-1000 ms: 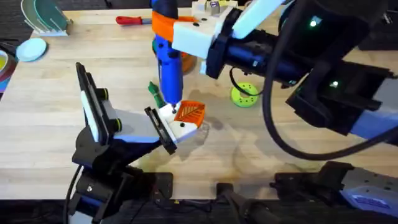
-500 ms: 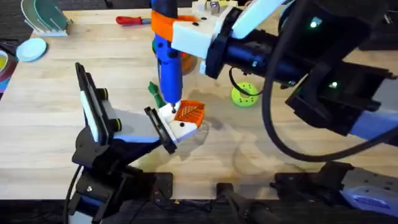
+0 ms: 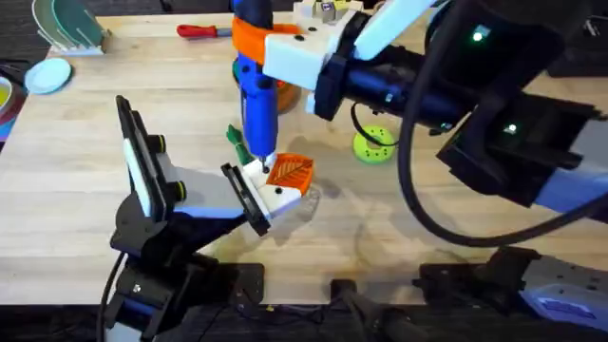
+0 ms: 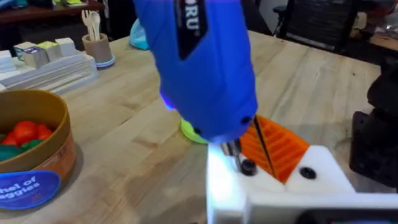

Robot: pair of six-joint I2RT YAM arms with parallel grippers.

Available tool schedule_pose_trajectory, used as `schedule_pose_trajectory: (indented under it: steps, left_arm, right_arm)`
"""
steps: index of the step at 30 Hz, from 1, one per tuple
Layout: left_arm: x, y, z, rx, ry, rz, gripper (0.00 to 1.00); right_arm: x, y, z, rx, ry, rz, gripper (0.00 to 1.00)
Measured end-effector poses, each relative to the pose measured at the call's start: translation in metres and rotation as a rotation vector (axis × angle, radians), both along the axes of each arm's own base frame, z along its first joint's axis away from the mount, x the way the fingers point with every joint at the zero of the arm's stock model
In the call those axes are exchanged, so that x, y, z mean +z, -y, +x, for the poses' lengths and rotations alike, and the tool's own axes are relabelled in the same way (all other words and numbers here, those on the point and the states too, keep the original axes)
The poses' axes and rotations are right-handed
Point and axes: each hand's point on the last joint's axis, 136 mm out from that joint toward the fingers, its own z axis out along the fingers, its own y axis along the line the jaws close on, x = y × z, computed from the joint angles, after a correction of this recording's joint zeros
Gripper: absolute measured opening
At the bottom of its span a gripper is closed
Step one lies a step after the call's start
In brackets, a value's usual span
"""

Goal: Pick up the gripper from the table and insert it into the empty holder that is missing its gripper. Then pick up a screw, insert it into the mounting hole, and use the screwdriver to tighten it. Finally, clean up the table by picking up the vegetable and placing it into the bucket.

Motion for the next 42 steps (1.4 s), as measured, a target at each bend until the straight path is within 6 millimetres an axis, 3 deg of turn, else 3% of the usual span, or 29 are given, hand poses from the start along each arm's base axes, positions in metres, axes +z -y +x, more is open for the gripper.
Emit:
schedule_pose_trajectory:
  steps: [19,23,27,30,36,38,42]
  left_arm:
    - [0.0,0.0,0.0,0.0,0.001,0.0,0.015]
    - [0.0,0.0,0.0,0.0,0.001,0.0,0.015]
    - [0.0,0.0,0.0,0.0,0.002,0.0,0.015]
    - [0.0,0.0,0.0,0.0,0.001,0.0,0.015]
    - [0.0,0.0,0.0,0.0,0.001,0.0,0.015]
    - [0.0,0.0,0.0,0.0,0.001,0.0,0.015]
    - [0.0,0.0,0.0,0.001,0.001,0.0,0.015]
  right_arm:
    - [0.024,0.018,0.007,-0.038,0.088,0.038,0.018]
    - [0.017,0.033,0.026,-0.102,0.14,-0.027,0.018]
    - [-0.029,0.078,0.068,-0.287,0.117,-0.255,0.018]
    - [-0.071,0.128,0.099,-0.477,0.095,-0.498,0.018]
    - [-0.111,0.22,0.141,-0.776,0.188,-0.982,0.018]
    - [-0.123,0.237,0.147,-0.794,0.227,-1.145,0.018]
    - [-0.16,0.252,0.15,-0.698,0.267,-1.436,0.018]
